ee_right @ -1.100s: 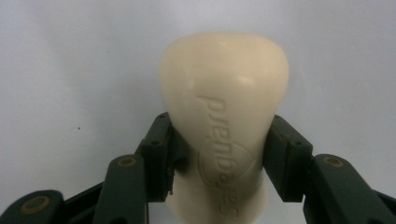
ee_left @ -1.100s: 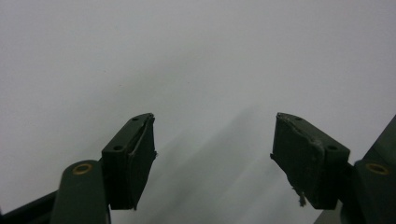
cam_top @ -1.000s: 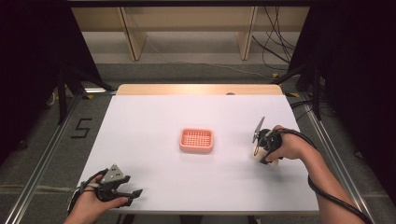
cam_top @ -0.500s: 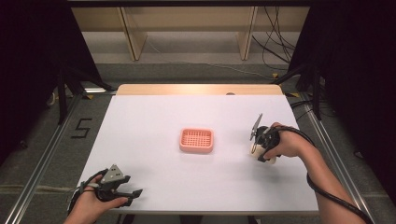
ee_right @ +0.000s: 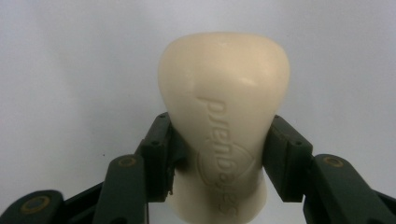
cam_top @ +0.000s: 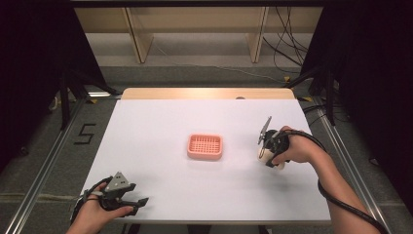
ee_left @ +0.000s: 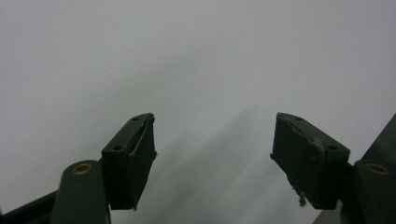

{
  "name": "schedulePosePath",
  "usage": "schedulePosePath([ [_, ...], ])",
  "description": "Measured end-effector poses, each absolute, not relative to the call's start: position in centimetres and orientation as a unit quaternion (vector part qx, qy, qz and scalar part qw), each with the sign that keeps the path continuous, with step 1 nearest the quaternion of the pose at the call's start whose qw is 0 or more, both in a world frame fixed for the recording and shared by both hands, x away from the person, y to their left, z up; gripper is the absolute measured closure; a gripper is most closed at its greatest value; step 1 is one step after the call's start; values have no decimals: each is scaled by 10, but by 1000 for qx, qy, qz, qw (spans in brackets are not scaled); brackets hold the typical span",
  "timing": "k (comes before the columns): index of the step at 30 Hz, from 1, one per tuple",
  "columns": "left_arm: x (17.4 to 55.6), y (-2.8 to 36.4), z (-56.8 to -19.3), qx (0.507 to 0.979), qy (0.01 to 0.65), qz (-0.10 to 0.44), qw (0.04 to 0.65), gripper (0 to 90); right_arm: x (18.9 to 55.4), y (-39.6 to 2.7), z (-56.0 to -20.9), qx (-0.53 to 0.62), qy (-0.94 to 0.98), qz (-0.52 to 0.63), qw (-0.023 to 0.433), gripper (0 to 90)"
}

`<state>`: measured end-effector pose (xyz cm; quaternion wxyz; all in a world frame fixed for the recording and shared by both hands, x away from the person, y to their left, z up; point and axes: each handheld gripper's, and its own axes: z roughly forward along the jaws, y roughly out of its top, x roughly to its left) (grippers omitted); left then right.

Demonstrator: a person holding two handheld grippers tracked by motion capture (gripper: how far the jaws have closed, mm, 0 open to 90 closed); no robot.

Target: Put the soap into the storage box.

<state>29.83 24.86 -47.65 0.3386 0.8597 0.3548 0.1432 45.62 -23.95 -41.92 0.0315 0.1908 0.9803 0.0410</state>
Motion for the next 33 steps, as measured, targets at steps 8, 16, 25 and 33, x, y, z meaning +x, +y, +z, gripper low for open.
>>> schedulePosePath([
  [8, 298, 248, -476, 859, 357, 141, 338, 296, 456, -231, -415, 193, 980, 44, 31, 506],
  [16, 298, 248, -476, 859, 358, 140, 339, 296, 459, -225, -413, 178, 982, 48, 29, 506],
  [25, 295, 246, -477, 851, 377, 127, 342, 296, 461, -217, -410, 174, 983, 46, 34, 507],
  [33, 298, 248, -477, 858, 358, 140, 341, 296, 463, -210, -407, 172, 983, 45, 36, 506],
])
